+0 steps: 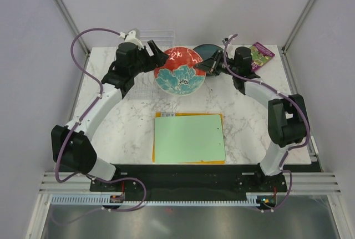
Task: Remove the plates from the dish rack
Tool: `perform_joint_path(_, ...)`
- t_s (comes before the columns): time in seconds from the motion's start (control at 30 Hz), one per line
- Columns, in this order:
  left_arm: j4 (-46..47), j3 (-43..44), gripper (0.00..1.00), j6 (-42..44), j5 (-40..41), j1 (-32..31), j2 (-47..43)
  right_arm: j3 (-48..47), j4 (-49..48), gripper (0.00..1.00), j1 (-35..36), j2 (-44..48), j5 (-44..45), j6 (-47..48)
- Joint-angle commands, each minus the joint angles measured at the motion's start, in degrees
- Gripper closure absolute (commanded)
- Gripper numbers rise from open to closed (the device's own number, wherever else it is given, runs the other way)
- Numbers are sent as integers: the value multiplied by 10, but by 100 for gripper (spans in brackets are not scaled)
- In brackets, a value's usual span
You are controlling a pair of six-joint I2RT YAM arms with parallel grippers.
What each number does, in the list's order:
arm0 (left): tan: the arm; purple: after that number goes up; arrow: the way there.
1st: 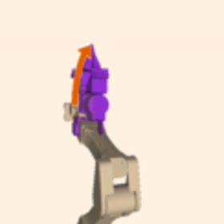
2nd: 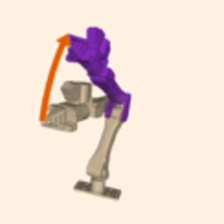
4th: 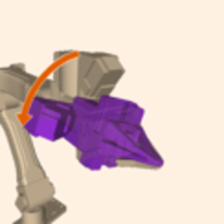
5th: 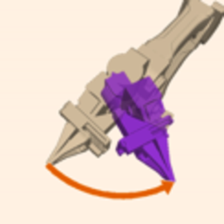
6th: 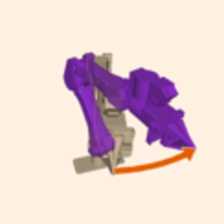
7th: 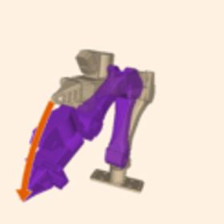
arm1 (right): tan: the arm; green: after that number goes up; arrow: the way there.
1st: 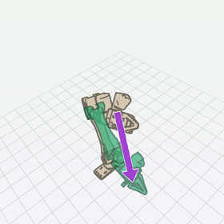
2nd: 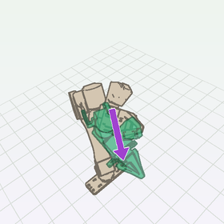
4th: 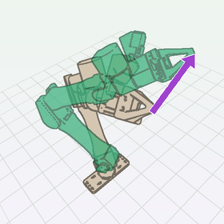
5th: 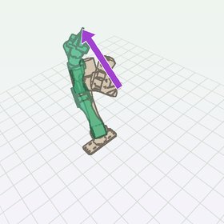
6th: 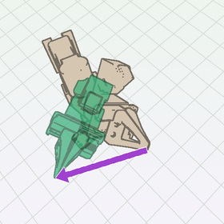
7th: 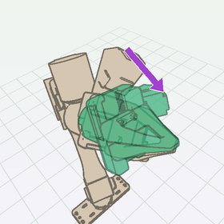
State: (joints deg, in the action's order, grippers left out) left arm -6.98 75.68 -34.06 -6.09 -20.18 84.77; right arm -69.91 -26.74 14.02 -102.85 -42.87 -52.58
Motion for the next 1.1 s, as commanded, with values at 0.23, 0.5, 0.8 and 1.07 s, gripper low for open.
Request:
perform_joint_path(0.23,19,9,8,194,319,9,-6,-235,149,100,-111,-88,82,78)
perform_joint_path(0.5,42,6,5,290,414,26,47,-391,198,100,-138,-231,105,76)
perform_joint_path(0.8,45,-6,3,261,403,50,83,-460,217,100,-156,-325,136,94)
perform_joint_path(1.07,43,-8,2,262,414,54,91,-475,226,100,-156,-364,137,90)
